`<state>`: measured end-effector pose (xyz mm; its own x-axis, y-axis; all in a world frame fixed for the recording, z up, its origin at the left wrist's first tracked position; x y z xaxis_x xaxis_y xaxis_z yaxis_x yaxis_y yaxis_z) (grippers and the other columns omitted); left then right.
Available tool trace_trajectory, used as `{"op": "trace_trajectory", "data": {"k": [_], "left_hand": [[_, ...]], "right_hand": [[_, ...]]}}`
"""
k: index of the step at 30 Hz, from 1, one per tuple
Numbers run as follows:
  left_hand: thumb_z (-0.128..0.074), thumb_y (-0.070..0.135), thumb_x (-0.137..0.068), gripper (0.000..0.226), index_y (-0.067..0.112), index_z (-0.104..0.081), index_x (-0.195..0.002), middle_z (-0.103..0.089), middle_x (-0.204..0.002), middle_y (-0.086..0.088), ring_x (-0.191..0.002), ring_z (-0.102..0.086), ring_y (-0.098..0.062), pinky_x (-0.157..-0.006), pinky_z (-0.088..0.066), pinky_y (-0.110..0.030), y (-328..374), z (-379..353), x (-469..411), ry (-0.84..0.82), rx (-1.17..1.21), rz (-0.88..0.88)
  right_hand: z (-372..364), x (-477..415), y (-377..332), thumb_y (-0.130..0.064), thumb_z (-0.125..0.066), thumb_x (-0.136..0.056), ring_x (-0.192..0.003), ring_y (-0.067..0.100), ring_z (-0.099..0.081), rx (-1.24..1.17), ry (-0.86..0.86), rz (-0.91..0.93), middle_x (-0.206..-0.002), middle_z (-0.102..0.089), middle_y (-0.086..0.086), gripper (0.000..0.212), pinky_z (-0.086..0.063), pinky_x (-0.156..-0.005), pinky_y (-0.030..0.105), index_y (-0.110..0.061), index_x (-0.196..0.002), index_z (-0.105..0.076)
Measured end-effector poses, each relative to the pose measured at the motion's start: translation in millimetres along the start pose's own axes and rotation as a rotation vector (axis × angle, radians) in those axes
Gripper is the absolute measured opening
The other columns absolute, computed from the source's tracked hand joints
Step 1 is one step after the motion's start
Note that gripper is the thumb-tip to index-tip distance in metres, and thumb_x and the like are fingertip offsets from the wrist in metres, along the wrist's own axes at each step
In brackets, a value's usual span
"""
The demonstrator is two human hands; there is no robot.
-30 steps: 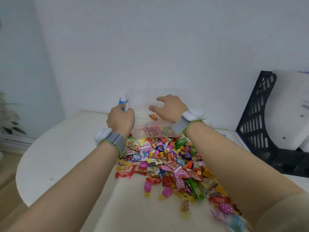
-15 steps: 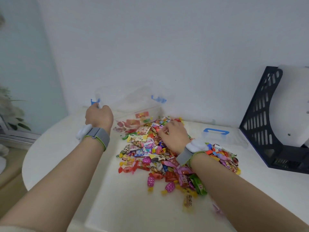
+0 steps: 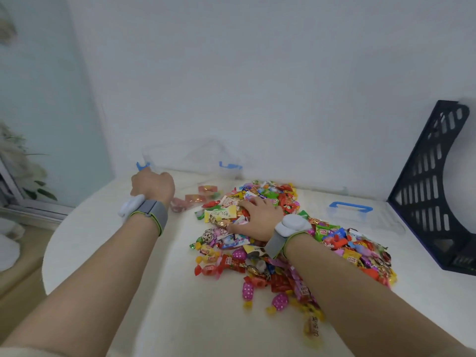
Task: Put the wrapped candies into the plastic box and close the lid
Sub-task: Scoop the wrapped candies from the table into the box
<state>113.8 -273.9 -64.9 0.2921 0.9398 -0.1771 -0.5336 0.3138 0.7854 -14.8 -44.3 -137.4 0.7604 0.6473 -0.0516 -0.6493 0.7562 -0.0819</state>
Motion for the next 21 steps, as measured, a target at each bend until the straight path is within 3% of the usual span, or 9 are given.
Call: {"op": "trace_trajectory", "data": {"k": [2, 4, 7, 10, 13, 16, 18, 20, 21], "left_hand": [[-0.049, 0.013, -0.086, 0.035, 0.001, -0.062, -0.116, -0.066, -0.116, -0.02, -0.102, -0.066, -0.04, -0.08, -0.048, -0.035, 2.6, -2.8, 3.1, -0.025, -0.018, -0.013], [-0.049, 0.012, -0.081, 0.024, 0.002, -0.063, -0.099, -0.072, -0.099, -0.017, -0.088, -0.071, -0.038, -0.081, -0.056, -0.035, 6.1, -4.3, 7.7, -0.073, -0.011, -0.015], [-0.05, 0.013, -0.076, 0.005, 0.009, -0.049, -0.073, -0.074, -0.08, -0.013, -0.062, -0.072, -0.029, -0.061, -0.057, -0.031, 8.0, -1.3, 12.5, -0.15, 0.002, -0.009], [-0.052, 0.017, -0.078, 0.01, 0.008, -0.051, -0.075, -0.071, -0.067, -0.007, -0.038, -0.063, -0.017, -0.044, -0.04, -0.021, 8.7, 2.2, 15.5, -0.222, 0.048, -0.035], [-0.055, 0.022, -0.075, 0.017, 0.006, -0.058, -0.078, -0.071, -0.063, -0.007, -0.045, -0.068, -0.021, -0.05, -0.051, -0.026, 8.8, 5.4, 21.0, -0.271, 0.008, -0.063], [-0.056, 0.025, -0.076, 0.02, 0.006, -0.06, -0.072, -0.075, -0.086, -0.015, -0.067, -0.074, -0.031, -0.075, -0.062, -0.04, 12.5, 4.3, 24.7, -0.306, -0.015, -0.095], [-0.055, 0.027, -0.079, 0.022, 0.006, -0.059, -0.08, -0.061, -0.116, -0.018, -0.071, -0.069, -0.032, -0.073, -0.06, -0.039, 15.1, 3.7, 25.1, -0.311, -0.084, -0.085], [-0.059, 0.03, -0.08, 0.04, 0.002, -0.054, -0.108, -0.038, -0.136, -0.02, -0.074, -0.059, -0.033, -0.063, -0.049, -0.035, 15.4, -2.1, 24.8, -0.293, -0.132, -0.035], [-0.062, 0.03, -0.079, 0.057, 0.001, -0.045, -0.125, -0.03, -0.142, -0.019, -0.082, -0.058, -0.036, -0.065, -0.046, -0.034, 15.7, -4.9, 25.4, -0.26, -0.122, -0.019]], "right_hand": [[1.6, -3.2, 2.3, -0.093, -0.031, -0.06, -0.13, 0.028, -0.042, 0.027, 0.038, -0.001, -0.144, -0.039, -0.002, 0.093, -0.039, -0.1, 0.05, -0.042, -0.138, -0.039], [2.2, -4.6, 5.9, -0.09, -0.034, -0.062, -0.112, 0.025, -0.054, -0.001, 0.04, 0.006, -0.129, -0.048, 0.0, 0.087, -0.05, -0.082, 0.039, -0.037, -0.131, -0.045], [4.8, -3.3, 9.7, -0.08, -0.039, -0.068, -0.08, 0.018, -0.057, -0.065, 0.034, 0.017, -0.102, -0.052, -0.004, 0.067, -0.045, -0.057, 0.028, -0.031, -0.113, -0.05], [11.5, -2.3, 17.3, -0.068, -0.041, -0.076, -0.07, 0.015, -0.057, -0.087, 0.105, 0.018, -0.09, -0.061, -0.004, 0.052, -0.047, -0.055, 0.027, -0.027, -0.106, -0.052], [23.8, 0.2, 24.8, -0.061, -0.037, -0.083, -0.065, 0.015, -0.058, -0.079, 0.242, 0.03, -0.078, -0.062, -0.007, 0.046, -0.041, -0.05, 0.023, -0.025, -0.104, -0.056], [41.6, 5.2, 25.7, -0.058, -0.041, -0.087, -0.059, 0.014, -0.052, -0.17, 0.396, 0.027, -0.06, -0.048, -0.014, 0.038, -0.024, -0.044, 0.019, -0.026, -0.092, -0.06], [53.9, 6.5, 25.0, -0.058, -0.045, -0.088, -0.059, 0.012, -0.048, -0.26, 0.468, 0.004, -0.059, -0.046, -0.013, 0.03, -0.022, -0.045, 0.019, -0.031, -0.082, -0.056], [65.4, 3.4, 23.1, -0.056, -0.05, -0.089, -0.061, 0.014, -0.05, -0.37, 0.502, -0.014, -0.059, -0.048, -0.009, 0.033, -0.026, -0.047, 0.022, -0.027, -0.073, -0.05], [71.3, 1.1, 21.4, -0.055, -0.052, -0.088, -0.061, 0.016, -0.051, -0.426, 0.514, -0.021, -0.059, -0.049, -0.006, 0.036, -0.029, -0.048, 0.025, -0.024, -0.07, -0.05]]}}
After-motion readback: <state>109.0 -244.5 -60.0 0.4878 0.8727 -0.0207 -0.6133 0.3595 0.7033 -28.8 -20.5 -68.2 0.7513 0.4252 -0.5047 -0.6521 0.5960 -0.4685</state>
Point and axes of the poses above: each hand's wrist, its own x-axis away from the middle knuckle, its own z-axis out of the back of the hand, y = z × x, the point moved 4 cm from there along -x, towards the middle knuckle
